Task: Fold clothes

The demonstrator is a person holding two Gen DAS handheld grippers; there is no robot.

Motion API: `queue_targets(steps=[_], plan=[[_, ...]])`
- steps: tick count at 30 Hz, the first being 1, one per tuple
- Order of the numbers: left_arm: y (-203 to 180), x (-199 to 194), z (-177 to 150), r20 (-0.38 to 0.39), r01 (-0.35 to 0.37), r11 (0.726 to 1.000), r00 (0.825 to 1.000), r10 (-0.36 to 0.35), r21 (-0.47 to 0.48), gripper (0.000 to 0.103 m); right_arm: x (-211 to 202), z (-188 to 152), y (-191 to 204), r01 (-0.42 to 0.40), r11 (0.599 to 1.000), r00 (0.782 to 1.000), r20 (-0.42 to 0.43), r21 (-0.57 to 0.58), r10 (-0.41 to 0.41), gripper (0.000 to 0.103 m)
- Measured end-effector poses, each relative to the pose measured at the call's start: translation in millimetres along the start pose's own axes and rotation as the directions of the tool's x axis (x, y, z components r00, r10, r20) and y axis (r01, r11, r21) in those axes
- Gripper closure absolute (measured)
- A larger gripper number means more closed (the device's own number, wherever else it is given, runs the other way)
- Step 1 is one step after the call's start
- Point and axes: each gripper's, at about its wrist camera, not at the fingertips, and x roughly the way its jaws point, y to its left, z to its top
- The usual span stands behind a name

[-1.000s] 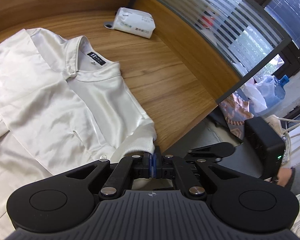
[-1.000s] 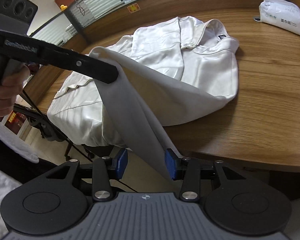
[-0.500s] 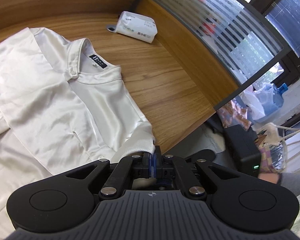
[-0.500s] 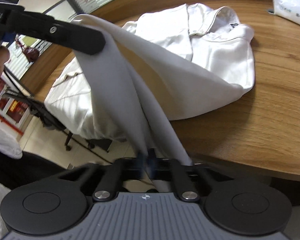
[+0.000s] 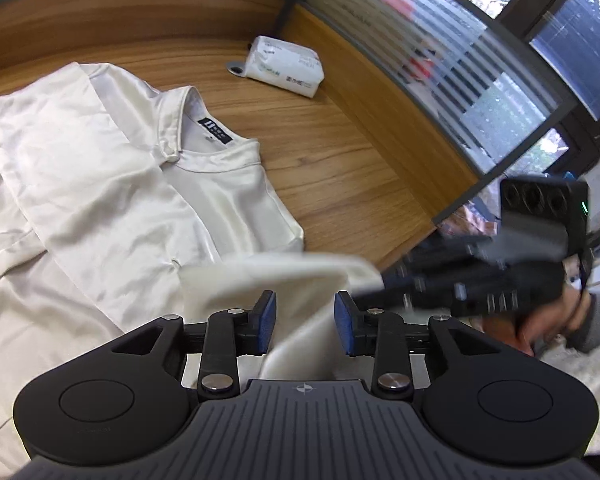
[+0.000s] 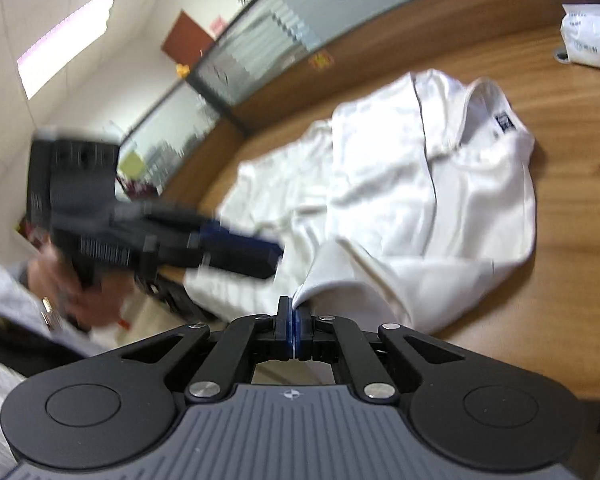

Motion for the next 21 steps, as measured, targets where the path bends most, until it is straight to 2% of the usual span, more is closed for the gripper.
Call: queue_targets(steps=[4,8,10,11,12,18,19,20,21], plan=[[-7.0,4.6,-5.6,-0.017,0.030,0.999,0.999,-0.029,0.017,0.066,6.1,21.2,4.6,-0.047,0.999,0.999,0.023,-0.002,0.047,0.102],[-12.5,12.5,-5.8,-0.012,-0.020,0.999,1.000,0.020,0.042,0.063,16.5,35.1,9.2,-0.073,0.997,0.997,0.018,-0.018,0.073,0.102],[-9.7,19.3,-4.0,-0.013,-0.065,0.997,0.998,0.065,0.029,0.065,23.1,39.6,11.5,-0.082,0.996,0.997,0.007,-0.026,0.082,0.102],[-7.8,21.9,-3.5,-0.013,-0.081,0.996,0.997,0.081,0.021,0.074,23.9,40.6,12.5,-0.083,0.996,0.997,0.006,-0.027,0.083,0.102],[-5.1,23.6,-3.4,-0.014,-0.083,0.996,0.996,0.083,0.013,0.100,24.6,41.5,13.5,-0.084,0.996,0.996,0.004,-0.028,0.084,0.102],[-2.0,17.3,-3.3,0.022,-0.119,0.993,0.993,0.118,0.019,0.102,22.1,43.1,15.0,-0.061,0.998,0.998,0.022,-0.024,0.061,0.096],[-1.2,15.0,-2.8,0.030,-0.121,0.993,0.992,0.120,0.016,0.102,20.8,43.3,14.7,-0.058,0.998,0.998,0.027,-0.022,0.058,0.093],[0.3,13.3,-1.7,0.034,-0.129,0.992,0.991,0.129,0.009,0.102,17.2,43.6,14.2,-0.045,0.999,0.998,0.038,-0.019,0.046,0.081],[2.0,11.8,-0.2,0.034,-0.141,0.990,0.989,0.141,0.001,0.102,13.6,43.8,13.7,-0.034,0.999,0.998,0.050,-0.016,0.034,0.073]])
